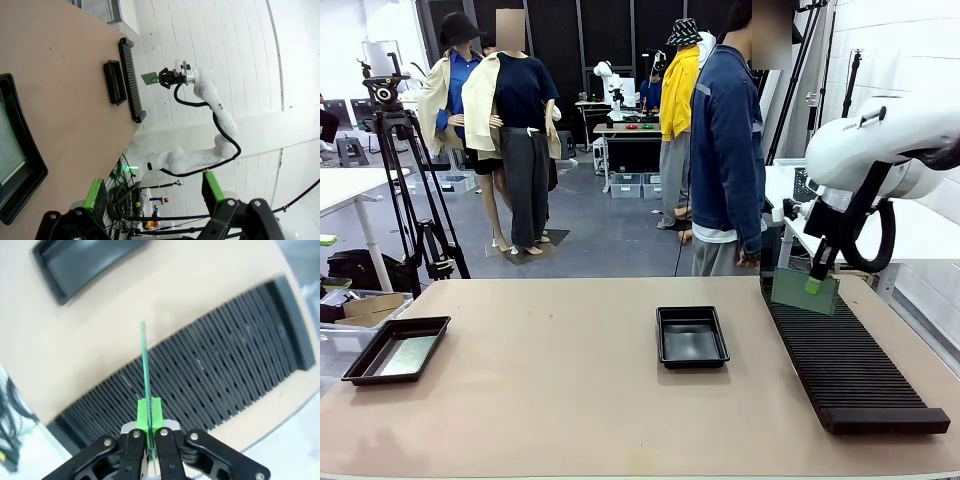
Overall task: Inspect and transfer BCBs to ESD trays.
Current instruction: Pick up the Blank PCB from the PCB Rack and place it in the right ESD tray.
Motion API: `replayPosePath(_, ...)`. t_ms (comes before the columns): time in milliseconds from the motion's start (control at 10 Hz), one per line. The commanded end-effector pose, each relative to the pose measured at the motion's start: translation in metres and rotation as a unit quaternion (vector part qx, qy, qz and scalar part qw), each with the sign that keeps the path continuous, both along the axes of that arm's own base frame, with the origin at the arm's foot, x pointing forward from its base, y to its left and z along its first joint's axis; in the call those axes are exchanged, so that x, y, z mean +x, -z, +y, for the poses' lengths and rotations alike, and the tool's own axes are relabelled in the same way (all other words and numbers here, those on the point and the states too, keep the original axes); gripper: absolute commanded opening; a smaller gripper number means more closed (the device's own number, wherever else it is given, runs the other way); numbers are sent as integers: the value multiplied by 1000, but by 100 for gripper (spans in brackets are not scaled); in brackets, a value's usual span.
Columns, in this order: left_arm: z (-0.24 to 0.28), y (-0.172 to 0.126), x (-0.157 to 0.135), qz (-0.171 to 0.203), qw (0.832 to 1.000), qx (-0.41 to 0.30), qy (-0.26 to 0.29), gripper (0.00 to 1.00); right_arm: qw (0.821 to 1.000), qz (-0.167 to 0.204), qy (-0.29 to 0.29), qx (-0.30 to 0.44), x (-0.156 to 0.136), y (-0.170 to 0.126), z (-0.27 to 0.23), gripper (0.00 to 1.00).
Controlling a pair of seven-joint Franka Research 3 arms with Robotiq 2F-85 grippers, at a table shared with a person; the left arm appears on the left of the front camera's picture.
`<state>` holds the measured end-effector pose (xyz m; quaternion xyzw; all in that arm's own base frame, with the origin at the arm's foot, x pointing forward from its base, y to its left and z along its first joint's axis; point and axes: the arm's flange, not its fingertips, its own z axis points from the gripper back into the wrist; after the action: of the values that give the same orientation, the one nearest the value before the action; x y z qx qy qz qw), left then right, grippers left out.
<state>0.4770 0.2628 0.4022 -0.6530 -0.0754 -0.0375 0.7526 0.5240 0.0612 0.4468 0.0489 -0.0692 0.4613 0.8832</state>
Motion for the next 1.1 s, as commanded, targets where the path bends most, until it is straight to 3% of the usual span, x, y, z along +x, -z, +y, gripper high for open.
replayPosePath(0,0,-1,-2,1,1000,2,0,100,993,1,118,-14,-14,2,34,0)
replayPosePath(200,0,-1,-2,1,1000,2,0,100,966,-3,255,40,-6,-13,82,0)
replayPosePath(400,0,-1,-2,1,1000,2,0,100,932,-11,356,69,-7,-24,111,0)
replayPosePath(800,0,-1,-2,1,1000,2,0,100,862,11,497,100,-3,-26,154,0)
replayPosePath(1000,0,-1,-2,1,1000,2,0,100,837,22,537,101,-5,-24,167,0)
